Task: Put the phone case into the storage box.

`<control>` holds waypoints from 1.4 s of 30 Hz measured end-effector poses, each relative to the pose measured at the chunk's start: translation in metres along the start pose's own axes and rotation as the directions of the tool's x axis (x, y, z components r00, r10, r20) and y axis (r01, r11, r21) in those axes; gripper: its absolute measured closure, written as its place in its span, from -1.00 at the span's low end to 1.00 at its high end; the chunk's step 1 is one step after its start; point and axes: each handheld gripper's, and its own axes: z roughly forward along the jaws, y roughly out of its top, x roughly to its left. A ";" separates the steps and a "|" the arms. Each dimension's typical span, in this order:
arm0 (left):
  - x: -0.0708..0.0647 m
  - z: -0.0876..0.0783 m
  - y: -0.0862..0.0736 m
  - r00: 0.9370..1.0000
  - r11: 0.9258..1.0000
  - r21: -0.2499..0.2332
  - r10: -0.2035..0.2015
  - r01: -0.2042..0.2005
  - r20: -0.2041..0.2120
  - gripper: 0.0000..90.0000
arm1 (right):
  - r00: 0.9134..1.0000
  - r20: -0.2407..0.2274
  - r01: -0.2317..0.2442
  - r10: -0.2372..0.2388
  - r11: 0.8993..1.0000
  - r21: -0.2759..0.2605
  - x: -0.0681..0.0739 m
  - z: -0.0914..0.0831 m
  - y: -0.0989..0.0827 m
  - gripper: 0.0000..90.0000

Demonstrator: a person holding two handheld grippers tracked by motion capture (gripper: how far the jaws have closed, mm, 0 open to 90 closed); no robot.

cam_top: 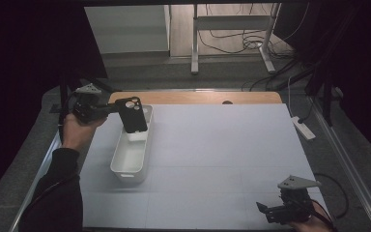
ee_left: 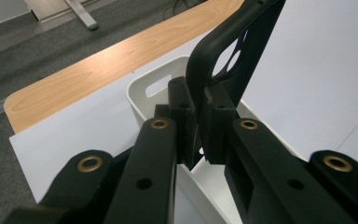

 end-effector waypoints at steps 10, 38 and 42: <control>0.005 0.015 0.004 1.000 1.000 0.010 0.006 -0.006 -0.002 0.86 | 1.000 -0.003 0.001 -0.001 1.000 0.001 0.000 0.000 0.000 -1.00; 0.023 0.060 0.003 0.999 1.000 0.016 0.017 -0.016 -0.047 0.86 | 1.000 -0.007 0.000 0.000 1.000 0.006 0.000 0.000 0.000 -1.00; 0.023 0.064 0.003 0.998 1.000 0.010 0.022 -0.021 -0.051 0.87 | 1.000 -0.007 0.000 0.000 1.000 0.006 0.000 0.000 0.000 -1.00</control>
